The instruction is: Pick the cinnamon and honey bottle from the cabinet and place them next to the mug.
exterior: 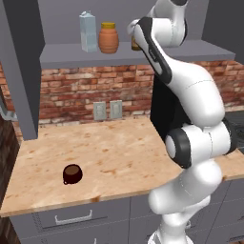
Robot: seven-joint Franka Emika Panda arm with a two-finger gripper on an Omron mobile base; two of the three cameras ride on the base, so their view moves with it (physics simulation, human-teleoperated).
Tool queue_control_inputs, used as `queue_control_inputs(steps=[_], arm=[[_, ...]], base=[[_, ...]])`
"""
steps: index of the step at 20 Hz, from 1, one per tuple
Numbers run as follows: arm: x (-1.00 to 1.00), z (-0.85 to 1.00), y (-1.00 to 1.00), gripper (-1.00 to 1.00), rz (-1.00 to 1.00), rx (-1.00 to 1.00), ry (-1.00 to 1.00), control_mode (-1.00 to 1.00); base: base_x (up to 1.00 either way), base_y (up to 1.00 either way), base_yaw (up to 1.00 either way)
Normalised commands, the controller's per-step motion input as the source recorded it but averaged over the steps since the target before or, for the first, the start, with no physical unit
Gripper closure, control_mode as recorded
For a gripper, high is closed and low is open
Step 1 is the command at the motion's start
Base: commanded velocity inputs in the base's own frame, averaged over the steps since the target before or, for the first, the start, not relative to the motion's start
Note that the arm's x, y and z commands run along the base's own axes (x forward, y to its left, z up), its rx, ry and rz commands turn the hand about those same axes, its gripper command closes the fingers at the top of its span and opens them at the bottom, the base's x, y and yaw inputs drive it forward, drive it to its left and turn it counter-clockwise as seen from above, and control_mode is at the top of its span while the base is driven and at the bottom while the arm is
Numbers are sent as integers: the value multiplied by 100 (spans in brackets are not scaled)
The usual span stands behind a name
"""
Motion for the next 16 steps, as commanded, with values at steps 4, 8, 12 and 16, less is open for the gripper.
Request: queue_control_inputs(steps=[4, 8, 12, 16], arm=[[29, 0, 0, -100, 0, 0, 2, -100], [24, -3, 0, -100, 0, 0, 3, -100], [10, -3, 0, -100, 0, 0, 3, -100], [7, 0, 0, -100, 0, 0, 1, -100]], base=[[0, 0, 0], [0, 0, 0], [0, 0, 0], [0, 0, 0]])
